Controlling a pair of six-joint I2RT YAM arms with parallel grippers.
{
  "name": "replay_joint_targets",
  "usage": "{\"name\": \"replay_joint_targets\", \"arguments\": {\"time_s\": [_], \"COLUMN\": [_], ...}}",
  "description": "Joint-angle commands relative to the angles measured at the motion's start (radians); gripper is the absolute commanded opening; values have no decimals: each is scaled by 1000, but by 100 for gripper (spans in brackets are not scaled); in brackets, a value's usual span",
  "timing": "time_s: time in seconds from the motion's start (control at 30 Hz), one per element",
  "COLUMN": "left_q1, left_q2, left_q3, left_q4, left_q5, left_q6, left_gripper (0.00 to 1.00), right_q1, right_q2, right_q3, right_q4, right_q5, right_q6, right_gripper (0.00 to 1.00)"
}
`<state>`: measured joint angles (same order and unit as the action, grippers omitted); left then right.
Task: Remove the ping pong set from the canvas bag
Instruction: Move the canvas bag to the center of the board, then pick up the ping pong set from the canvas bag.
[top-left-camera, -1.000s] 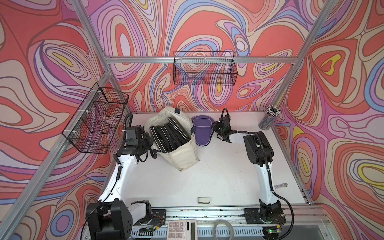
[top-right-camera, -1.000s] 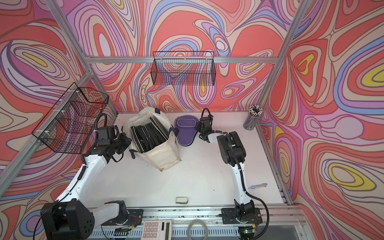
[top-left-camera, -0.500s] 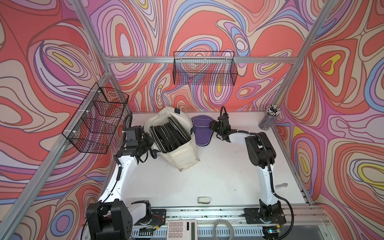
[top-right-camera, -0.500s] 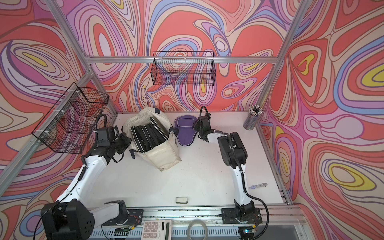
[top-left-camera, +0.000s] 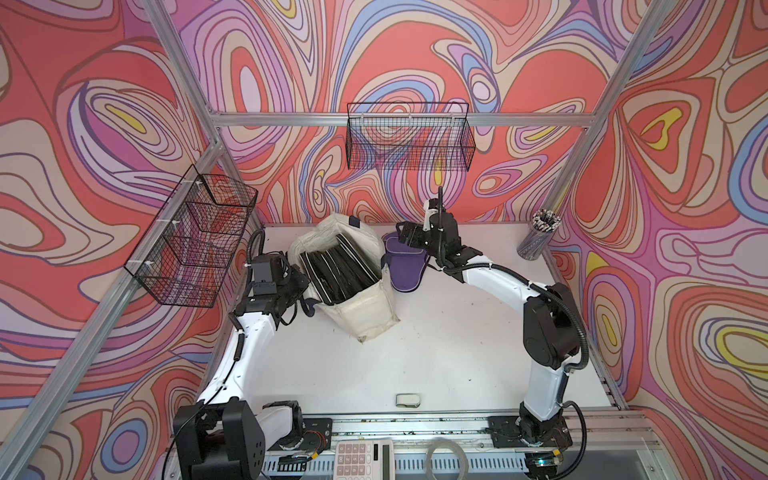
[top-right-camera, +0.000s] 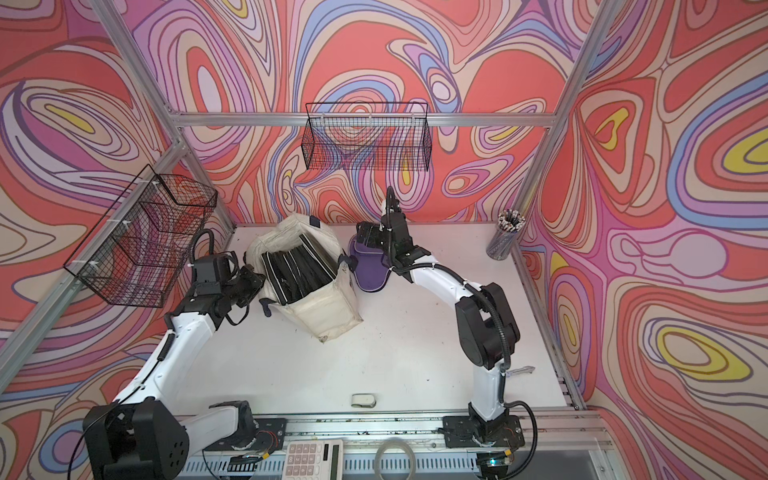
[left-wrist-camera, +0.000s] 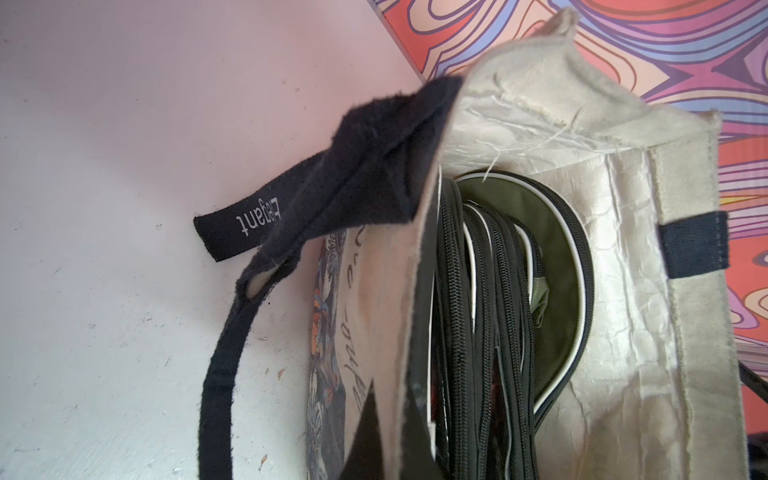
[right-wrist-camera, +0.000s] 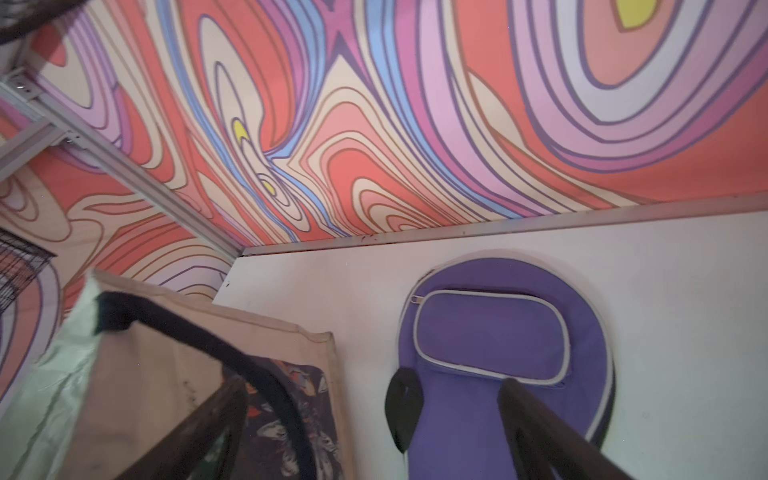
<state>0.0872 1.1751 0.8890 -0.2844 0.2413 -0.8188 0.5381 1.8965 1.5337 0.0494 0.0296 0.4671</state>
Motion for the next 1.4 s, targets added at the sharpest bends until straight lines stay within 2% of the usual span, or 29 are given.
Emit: {"name": "replay_joint_targets", "arguments": {"time_s": [0.0, 0.17, 0.37, 0.73, 1.07, 1.37], "left_q1": [13, 13, 13, 13, 13, 13], "left_q2": [-30, -24, -27, -15, -19, -32], "left_q3": [-9, -24, -30, -29, -44, -65], "left_q4": [98, 117, 122, 140, 153, 167], "left_q5": [4, 23, 24, 44, 64, 64], "left_q6": [-3, -11, -3, 1, 6, 9], "left_gripper": [0, 0, 0, 0, 0, 0], "right_q1": [66, 166, 255, 280, 279, 254], "right_q2": [-52, -51, 50, 317, 440, 504], "right_q3": [72, 199, 392, 759, 841, 866], "right_q4": [-103, -206, -365, -647, -708, -697], "right_q5": [4, 11, 0, -39, 86, 150], "right_q6": [-105, -199, -282, -329, -361, -357], "right_gripper": [98, 98, 97, 91, 90, 79]}}
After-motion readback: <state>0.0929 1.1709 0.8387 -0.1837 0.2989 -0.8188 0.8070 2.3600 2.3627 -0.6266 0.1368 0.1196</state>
